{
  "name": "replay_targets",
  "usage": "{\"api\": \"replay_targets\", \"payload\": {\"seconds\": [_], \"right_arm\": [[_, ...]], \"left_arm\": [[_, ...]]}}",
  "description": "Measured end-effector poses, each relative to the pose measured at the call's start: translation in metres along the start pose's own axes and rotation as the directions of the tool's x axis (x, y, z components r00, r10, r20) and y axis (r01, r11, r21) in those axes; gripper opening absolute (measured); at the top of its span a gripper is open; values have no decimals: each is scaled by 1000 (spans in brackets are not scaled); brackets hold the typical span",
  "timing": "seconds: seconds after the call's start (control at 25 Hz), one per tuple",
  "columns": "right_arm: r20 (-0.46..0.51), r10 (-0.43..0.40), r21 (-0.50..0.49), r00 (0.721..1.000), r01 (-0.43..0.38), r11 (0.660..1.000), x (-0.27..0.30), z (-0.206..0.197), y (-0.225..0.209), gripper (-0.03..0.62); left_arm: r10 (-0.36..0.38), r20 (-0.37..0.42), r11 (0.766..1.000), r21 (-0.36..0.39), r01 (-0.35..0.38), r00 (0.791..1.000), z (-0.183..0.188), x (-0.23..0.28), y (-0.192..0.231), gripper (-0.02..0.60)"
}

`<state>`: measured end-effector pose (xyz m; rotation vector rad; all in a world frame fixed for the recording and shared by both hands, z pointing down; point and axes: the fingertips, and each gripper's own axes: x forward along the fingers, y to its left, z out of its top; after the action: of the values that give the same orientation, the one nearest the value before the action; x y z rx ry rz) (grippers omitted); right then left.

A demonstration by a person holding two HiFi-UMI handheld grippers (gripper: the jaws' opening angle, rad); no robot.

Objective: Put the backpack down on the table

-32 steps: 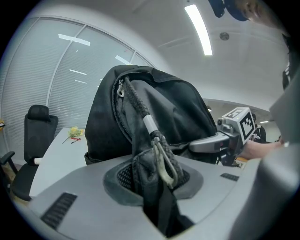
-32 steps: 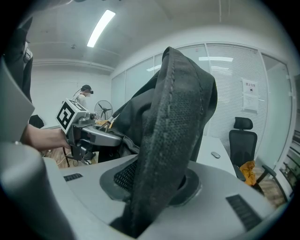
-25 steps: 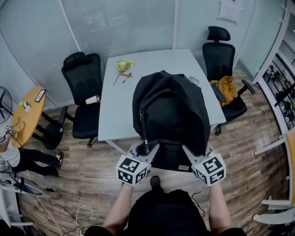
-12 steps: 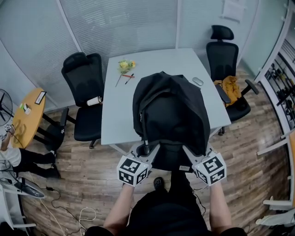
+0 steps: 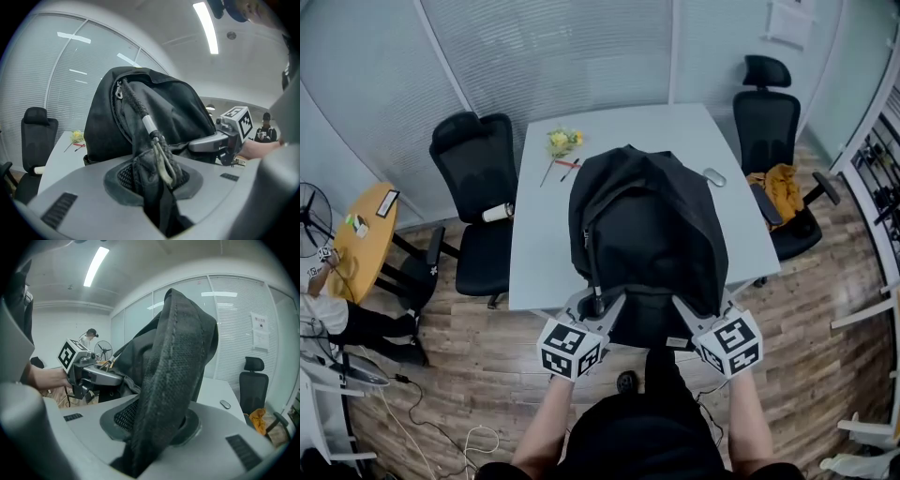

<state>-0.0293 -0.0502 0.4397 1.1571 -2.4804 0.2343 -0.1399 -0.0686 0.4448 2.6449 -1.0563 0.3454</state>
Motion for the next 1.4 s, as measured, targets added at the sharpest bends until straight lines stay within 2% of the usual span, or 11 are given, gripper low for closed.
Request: {"api": "replay_targets", "payload": {"seconds": [0.76,1.12,1.4], "right_arm": [[17,94,-20,995,-93,995,81,39,-140,112],[52,136,-61,989,-133,989,102,55,-204,112],[77,163,-98,984,-155,983,110,67,-230,112]], "left_arm": [[105,-34,994,-3,-105,994,61,126,69,98],[172,-21,985,12,-172,985,90,180,83,100],[218,2,976,24,-218,976,106,200,88,100]]}}
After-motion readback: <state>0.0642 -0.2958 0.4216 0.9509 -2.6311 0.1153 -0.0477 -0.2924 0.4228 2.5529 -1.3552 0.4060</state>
